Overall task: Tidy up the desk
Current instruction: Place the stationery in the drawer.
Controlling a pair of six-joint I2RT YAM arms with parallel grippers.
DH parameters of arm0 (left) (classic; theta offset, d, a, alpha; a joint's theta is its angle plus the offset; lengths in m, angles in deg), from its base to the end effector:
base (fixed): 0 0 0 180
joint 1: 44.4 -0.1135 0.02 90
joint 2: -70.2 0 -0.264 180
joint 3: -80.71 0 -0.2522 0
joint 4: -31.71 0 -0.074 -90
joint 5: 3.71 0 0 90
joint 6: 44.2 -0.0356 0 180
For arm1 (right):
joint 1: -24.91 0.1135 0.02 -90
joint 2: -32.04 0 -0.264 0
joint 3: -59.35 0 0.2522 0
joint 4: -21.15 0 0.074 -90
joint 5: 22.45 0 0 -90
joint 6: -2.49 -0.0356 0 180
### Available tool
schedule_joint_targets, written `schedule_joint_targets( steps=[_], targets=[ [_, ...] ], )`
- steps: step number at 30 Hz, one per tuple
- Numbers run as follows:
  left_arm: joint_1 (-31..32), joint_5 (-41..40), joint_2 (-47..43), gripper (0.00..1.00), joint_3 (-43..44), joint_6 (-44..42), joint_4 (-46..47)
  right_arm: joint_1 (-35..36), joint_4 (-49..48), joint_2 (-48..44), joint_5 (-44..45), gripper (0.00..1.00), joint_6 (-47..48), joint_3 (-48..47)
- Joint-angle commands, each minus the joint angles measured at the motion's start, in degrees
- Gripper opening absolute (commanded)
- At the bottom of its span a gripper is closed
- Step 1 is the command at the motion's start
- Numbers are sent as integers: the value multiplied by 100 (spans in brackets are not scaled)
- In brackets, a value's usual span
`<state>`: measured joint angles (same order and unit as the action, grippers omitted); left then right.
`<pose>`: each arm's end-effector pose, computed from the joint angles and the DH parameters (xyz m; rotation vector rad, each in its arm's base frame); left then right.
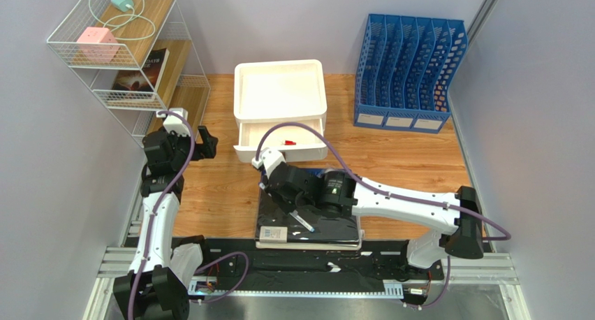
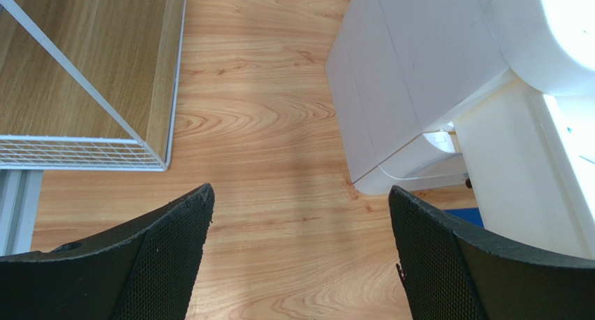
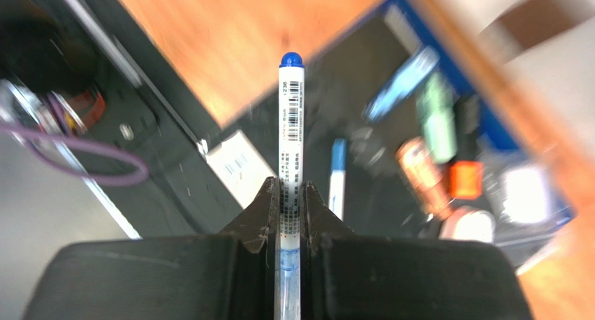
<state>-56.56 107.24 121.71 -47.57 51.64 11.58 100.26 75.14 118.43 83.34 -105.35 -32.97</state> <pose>0.2067 0.0315 0.2845 -0.0536 1.9033 -0.2756 0.0920 0.3135 0.3225 -1.0476 2.1755 0.4416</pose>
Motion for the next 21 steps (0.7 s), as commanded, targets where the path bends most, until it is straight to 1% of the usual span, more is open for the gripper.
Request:
schedule_joint_targets(
  steps=[1, 4, 6, 7, 8, 10, 12, 15, 21],
  targets=[
    [-49, 102, -88, 99, -16, -75, 206, -380, 442, -18, 416, 0, 798, -1168],
    [-49, 111, -71, 99, -7, -66, 215, -767, 731, 272, 241, 0, 1045, -1994],
    [-49, 111, -71, 99, -16, -75, 215, -1048, 986, 659, 39, 0, 1169, -2407],
    [-49, 94, -71, 99, -16, -75, 215, -1171, 1091, 799, -84, 0, 1204, -2809],
    [-58, 93, -71, 99, -16, -75, 215, -1398, 1293, 1122, -355, 0, 1248, -3048],
    [-49, 76, -88, 99, -16, -84, 233, -1593, 1461, 1397, -567, 0, 1257, -3531],
    [-49, 67, -105, 99, -34, -84, 242, -1778, 1689, 1739, -814, 0, 1292, -3762],
    [-58, 85, -114, 99, -51, -84, 277, -1892, 1822, 2003, -955, 0, 1328, -3973],
    [-58, 93, -114, 99, -43, -84, 268, -2059, 2015, 2172, -1184, 0, 1310, -4140]
  ],
)
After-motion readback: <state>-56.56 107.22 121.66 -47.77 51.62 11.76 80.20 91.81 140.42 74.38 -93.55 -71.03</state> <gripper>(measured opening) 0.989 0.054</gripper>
